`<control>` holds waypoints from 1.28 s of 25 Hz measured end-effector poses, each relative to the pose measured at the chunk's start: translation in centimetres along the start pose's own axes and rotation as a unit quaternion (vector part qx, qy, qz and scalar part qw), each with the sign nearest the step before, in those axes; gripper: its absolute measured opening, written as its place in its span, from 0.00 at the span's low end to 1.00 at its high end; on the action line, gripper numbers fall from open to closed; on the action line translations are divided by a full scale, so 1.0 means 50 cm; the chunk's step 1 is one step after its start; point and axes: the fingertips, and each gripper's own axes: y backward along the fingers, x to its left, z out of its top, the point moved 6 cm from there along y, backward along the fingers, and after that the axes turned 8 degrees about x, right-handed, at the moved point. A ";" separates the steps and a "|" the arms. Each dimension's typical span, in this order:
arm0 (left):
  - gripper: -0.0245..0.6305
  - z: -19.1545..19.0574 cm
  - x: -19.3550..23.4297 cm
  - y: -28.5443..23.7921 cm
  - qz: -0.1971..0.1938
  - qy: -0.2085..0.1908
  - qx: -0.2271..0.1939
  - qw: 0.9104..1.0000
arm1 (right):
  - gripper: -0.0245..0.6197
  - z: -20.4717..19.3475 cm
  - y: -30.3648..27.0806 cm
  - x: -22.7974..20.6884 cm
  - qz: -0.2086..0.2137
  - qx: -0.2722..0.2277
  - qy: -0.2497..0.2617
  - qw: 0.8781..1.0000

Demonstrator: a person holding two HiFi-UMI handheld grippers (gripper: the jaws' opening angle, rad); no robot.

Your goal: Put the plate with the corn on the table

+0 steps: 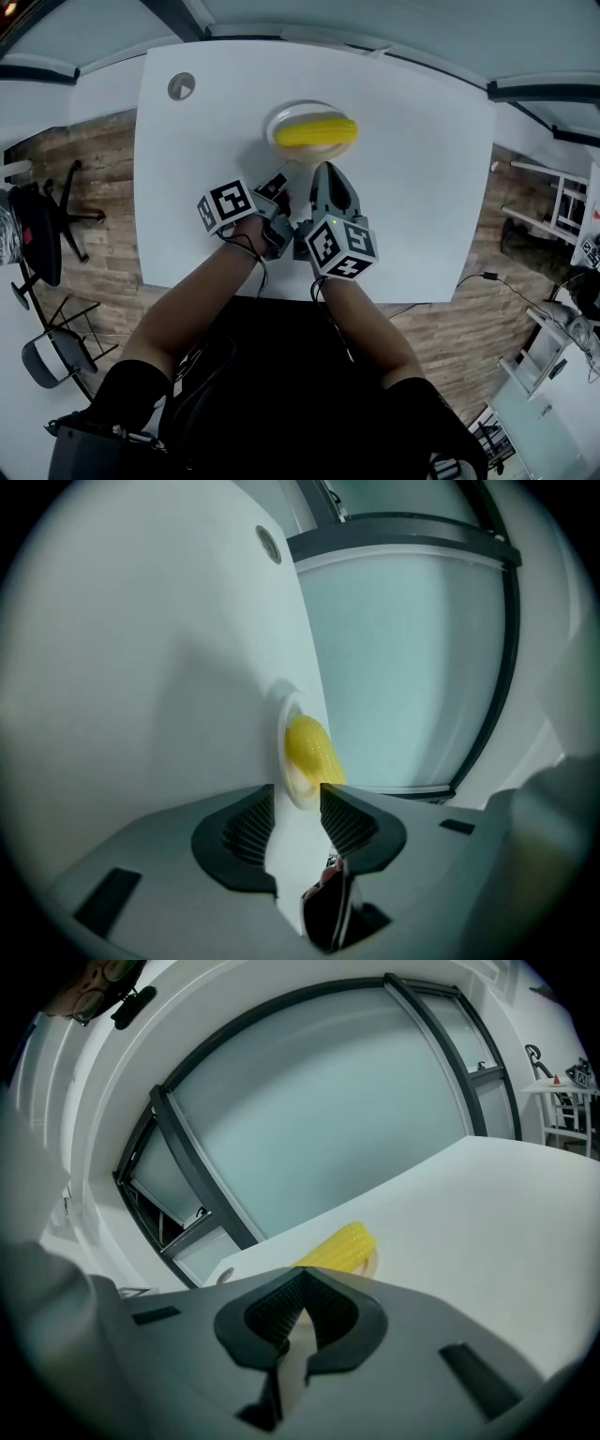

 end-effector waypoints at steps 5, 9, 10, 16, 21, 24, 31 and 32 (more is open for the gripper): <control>0.21 0.001 -0.051 0.027 -0.011 -0.082 -0.030 0.996 | 0.04 0.009 0.019 0.016 0.011 -0.008 0.010 1.000; 0.04 0.006 -0.112 0.051 -0.014 -0.174 -0.067 0.982 | 0.04 0.030 0.048 0.034 0.027 -0.026 0.028 0.999; 0.04 0.004 -0.129 0.057 -0.016 -0.200 -0.073 0.977 | 0.04 0.036 0.056 0.039 0.031 -0.031 0.035 0.998; 0.04 -0.039 -0.239 0.104 -0.004 -0.370 -0.114 0.922 | 0.04 0.075 0.123 0.079 0.057 -0.064 0.095 0.992; 0.04 -0.085 -0.300 0.146 0.022 -0.479 -0.157 0.864 | 0.04 0.102 0.186 0.108 0.078 -0.098 0.161 0.979; 0.04 -0.122 -0.322 0.169 0.036 -0.508 -0.170 0.844 | 0.04 0.109 0.223 0.115 0.089 -0.107 0.176 0.974; 0.04 -0.221 -0.374 0.185 0.054 -0.578 -0.207 0.788 | 0.04 0.107 0.298 0.101 0.119 -0.115 0.202 0.965; 0.04 -0.231 -0.377 0.183 0.055 -0.583 -0.212 0.783 | 0.04 0.107 0.305 0.096 0.122 -0.118 0.209 0.963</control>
